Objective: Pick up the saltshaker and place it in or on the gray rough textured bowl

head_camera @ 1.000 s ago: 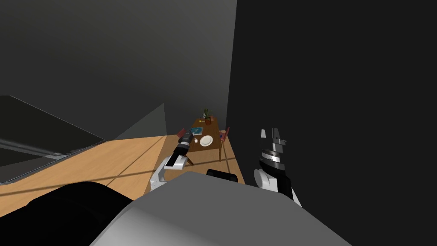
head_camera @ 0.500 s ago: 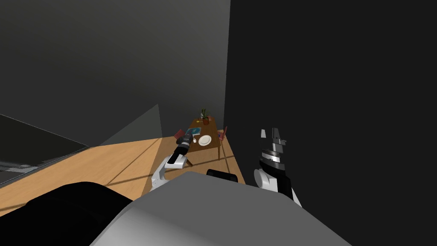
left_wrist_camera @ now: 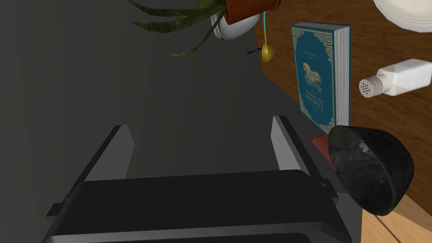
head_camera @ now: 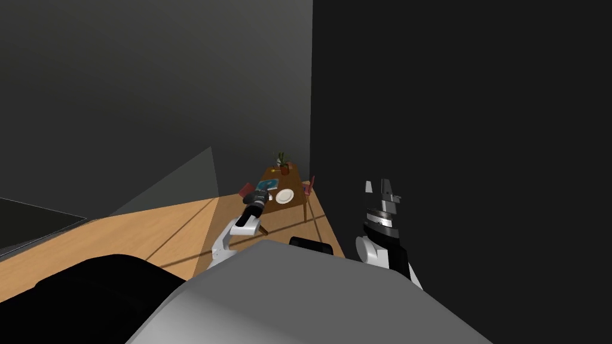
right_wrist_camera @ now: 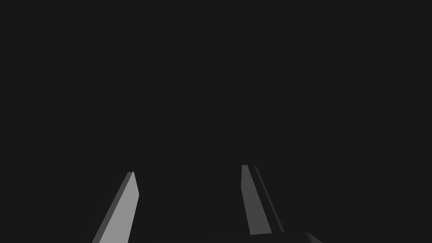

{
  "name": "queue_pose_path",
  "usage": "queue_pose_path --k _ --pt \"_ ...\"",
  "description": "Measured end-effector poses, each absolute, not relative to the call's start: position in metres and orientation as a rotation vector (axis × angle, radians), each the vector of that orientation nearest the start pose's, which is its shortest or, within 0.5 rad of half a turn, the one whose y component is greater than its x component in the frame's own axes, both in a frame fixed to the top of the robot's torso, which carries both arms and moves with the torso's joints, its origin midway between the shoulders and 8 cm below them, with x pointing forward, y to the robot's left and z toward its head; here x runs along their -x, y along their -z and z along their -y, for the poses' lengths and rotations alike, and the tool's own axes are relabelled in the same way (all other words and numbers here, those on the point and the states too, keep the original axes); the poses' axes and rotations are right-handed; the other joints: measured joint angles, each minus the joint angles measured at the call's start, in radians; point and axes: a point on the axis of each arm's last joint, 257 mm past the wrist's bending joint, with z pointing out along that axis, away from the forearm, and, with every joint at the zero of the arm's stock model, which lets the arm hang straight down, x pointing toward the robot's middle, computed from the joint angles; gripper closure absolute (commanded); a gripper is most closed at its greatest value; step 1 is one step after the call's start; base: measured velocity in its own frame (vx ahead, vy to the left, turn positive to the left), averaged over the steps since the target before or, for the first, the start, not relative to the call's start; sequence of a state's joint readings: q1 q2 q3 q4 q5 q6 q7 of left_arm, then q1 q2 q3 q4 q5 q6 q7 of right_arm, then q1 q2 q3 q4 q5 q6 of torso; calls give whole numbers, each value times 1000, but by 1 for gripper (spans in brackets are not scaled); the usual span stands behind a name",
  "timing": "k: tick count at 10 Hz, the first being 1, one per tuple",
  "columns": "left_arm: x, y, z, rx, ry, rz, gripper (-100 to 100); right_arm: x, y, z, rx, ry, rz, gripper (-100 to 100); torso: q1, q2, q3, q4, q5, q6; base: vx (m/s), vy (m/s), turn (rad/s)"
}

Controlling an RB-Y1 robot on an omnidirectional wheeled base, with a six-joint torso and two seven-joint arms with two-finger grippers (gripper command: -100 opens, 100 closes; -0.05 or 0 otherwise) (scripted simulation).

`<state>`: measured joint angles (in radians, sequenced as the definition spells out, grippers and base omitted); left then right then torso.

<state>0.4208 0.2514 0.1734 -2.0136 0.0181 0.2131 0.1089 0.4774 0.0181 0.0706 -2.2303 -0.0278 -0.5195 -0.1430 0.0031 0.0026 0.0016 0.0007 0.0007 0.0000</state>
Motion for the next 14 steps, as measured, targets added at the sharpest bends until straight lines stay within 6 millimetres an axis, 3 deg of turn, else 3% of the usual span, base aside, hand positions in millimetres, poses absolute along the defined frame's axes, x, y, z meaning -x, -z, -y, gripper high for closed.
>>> queue_pose_path --k 6,8,14 --pt "-404 282 -434 1447 682 -1318 -100 -355 -13 259 -759 -1528 -546 0 1 -1 -1 0 0 0 -34 34 -150" --pt "-399 291 -438 1480 651 -1337 -100 -355 -13 259 -759 -1528 -546 0 0 -3 -1 0 0 -1 -10 21 -91" --pt "-378 344 -460 1619 500 -1426 -100 -355 -13 259 -759 -1528 -546 0 2 -3 -2 -1 0 -1 -16 47 -146"
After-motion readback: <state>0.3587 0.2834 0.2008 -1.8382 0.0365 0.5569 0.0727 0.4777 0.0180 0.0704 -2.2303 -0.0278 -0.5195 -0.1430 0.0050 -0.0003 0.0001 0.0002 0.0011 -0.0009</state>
